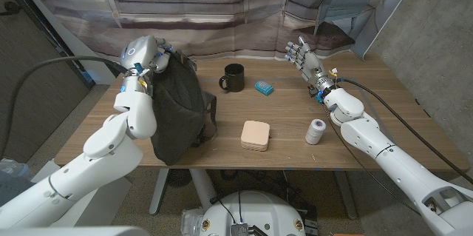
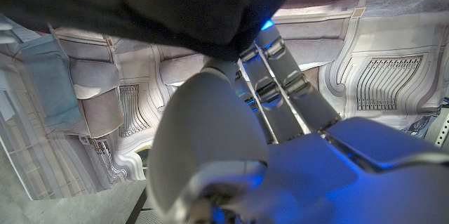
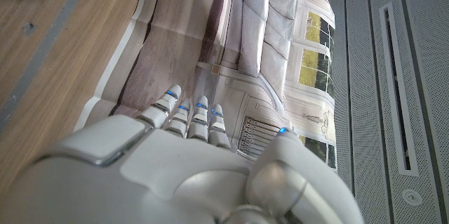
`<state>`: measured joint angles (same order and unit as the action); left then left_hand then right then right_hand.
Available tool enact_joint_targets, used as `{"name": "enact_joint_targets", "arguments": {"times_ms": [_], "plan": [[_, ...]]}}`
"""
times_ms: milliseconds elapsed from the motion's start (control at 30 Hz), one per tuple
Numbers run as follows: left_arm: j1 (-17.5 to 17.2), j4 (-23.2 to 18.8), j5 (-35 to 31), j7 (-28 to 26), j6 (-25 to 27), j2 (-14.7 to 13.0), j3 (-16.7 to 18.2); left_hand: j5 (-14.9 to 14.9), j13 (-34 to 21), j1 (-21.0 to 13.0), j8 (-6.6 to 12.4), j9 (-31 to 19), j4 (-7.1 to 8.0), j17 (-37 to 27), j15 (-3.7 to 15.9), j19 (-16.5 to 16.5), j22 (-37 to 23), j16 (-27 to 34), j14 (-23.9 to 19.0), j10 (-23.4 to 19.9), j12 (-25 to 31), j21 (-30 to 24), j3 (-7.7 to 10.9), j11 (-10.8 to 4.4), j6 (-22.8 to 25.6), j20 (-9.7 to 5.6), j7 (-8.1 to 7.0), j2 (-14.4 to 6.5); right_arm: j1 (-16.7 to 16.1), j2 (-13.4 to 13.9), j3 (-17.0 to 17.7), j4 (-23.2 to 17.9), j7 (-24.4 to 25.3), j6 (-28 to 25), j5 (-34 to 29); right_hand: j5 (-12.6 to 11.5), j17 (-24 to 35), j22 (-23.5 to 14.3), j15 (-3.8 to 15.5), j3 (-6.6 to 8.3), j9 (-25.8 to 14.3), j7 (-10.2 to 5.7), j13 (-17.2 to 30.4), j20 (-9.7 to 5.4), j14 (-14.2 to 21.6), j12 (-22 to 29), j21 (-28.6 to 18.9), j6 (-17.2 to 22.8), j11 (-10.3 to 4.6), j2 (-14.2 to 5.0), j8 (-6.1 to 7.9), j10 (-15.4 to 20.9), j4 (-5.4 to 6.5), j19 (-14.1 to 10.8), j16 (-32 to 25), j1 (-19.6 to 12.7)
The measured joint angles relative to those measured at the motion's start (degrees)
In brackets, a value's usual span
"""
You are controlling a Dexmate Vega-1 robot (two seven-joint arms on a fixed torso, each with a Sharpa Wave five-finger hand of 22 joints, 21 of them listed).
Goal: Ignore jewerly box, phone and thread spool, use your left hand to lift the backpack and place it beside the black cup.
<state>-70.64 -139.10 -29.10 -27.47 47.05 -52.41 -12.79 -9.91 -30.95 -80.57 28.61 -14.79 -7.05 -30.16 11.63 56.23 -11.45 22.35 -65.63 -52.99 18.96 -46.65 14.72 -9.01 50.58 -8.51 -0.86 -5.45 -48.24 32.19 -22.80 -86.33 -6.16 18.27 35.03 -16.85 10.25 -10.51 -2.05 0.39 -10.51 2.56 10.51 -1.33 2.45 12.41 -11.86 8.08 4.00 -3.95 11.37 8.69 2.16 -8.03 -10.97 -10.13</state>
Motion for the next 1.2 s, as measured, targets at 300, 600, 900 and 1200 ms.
{"name": "enact_joint_targets", "arguments": {"times_ms": [300, 600, 900, 1200], "plan": [[0.65, -0.39, -0.14, 0.58, -0.44, 0.32, 0.78, -0.08, -0.26, 0.18, 0.0, 0.1, 0.0, -0.28, 1.08, 0.0, 0.0, 0.02, -1.18, -0.5, -0.21, -0.43, 0.0, 0.1, 0.0, 0.0, 0.0, -0.18, -0.25, 0.08, 0.04, -0.55, 0.28, 0.03, -0.16, 0.0, 0.0, 0.0, 0.0, 0.0, 0.0, 0.0, 0.0, -0.22, 0.0, 0.0, 0.0, 0.0, 0.0, 0.0, 0.0, 0.0, 0.0, -0.22, 0.0, 0.0], [1.27, -0.81, -0.64, 1.0, -0.56, 0.56, 1.1, -0.07, -0.66, 0.25, 0.0, 0.16, 0.0, -0.75, 1.45, 0.01, -0.01, 0.03, -1.37, -0.84, -0.23, -1.03, -0.01, 0.38, 0.23, 0.0, 0.22, -0.23, -0.46, 0.16, 0.06, -0.93, 0.42, 0.07, -0.23, 0.0, 0.0, 0.0, 0.0, -0.16, 0.0, 0.0, 0.0, -0.21, 0.0, 0.0, 0.0, 0.0, 0.0, 0.0, 0.0, 0.0, -0.16, -0.21, 0.0, 0.0], [1.9, -1.13, -1.27, 1.16, -0.56, 1.09, 1.12, -0.07, -1.07, 0.26, 0.0, -0.01, 0.0, -1.06, 1.44, -0.3, -0.01, 0.04, -1.37, -1.31, -0.5, -1.61, -0.02, 0.51, 0.53, 0.3, 0.33, -0.22, -0.6, 0.24, 0.21, -1.1, 0.46, 0.2, -0.22, 0.0, 0.0, 0.0, 0.0, -0.16, 0.0, 0.0, 0.0, -0.21, 0.0, 0.0, 0.0, 0.0, 0.0, 0.0, 0.0, 0.0, -0.16, -0.21, 0.0, 0.0], [2.73, -1.44, -2.17, 1.3, -0.34, 1.74, 0.85, -0.02, -1.13, 0.27, 0.0, 0.0, -0.08, -1.57, 1.72, -0.3, -0.01, 0.06, -1.73, -1.83, -0.68, -2.1, 0.39, 0.61, 1.04, 0.3, 0.24, -0.2, -0.62, 0.29, 0.32, -1.1, 0.23, 0.4, 0.02, 0.33, 0.0, 0.0, -0.11, -0.16, 0.0, 0.0, 0.0, -0.21, 0.12, 0.0, 0.0, 0.0, 0.0, 0.0, 0.0, 0.0, -0.16, -0.21, 0.0, 0.0]]}}
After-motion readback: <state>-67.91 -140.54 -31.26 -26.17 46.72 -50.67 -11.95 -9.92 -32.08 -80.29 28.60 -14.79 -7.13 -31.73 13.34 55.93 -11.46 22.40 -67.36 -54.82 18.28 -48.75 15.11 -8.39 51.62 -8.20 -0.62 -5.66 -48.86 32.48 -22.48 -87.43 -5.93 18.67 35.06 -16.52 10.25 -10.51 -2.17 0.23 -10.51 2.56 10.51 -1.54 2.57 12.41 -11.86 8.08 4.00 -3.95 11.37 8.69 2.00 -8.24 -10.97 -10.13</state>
